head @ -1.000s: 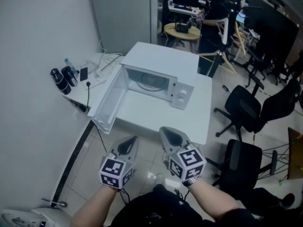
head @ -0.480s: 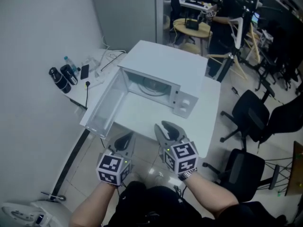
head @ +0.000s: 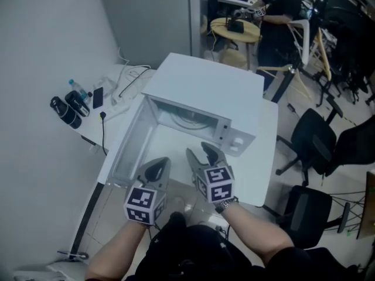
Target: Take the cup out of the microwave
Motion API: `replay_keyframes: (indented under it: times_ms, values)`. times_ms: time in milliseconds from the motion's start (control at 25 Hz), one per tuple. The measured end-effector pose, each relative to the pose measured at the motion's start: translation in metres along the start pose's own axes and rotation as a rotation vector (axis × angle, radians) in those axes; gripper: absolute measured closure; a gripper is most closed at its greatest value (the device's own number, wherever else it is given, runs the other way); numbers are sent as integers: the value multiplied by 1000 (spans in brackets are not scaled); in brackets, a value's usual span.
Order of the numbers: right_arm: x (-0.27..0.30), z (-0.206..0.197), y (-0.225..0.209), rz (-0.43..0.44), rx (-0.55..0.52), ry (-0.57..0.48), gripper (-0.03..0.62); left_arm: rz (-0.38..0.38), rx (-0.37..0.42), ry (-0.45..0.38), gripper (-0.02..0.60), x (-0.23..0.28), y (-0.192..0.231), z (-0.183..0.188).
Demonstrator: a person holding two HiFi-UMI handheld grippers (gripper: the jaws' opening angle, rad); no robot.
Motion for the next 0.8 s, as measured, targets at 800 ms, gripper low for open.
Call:
replay_keyframes:
  times_ms: [800]
  values:
    - [178,-22,-56,-249,-6,130,226,-182,-25,64,584,95,84,14]
Point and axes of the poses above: the fingertips, and each gripper's own axes: x forward along the fingers, y to its left, z out of its top, the point moved 7 cm from there along -x, backward along the fingers, and after that the axes turned 8 degrees about -z, right-handed, at the moved point
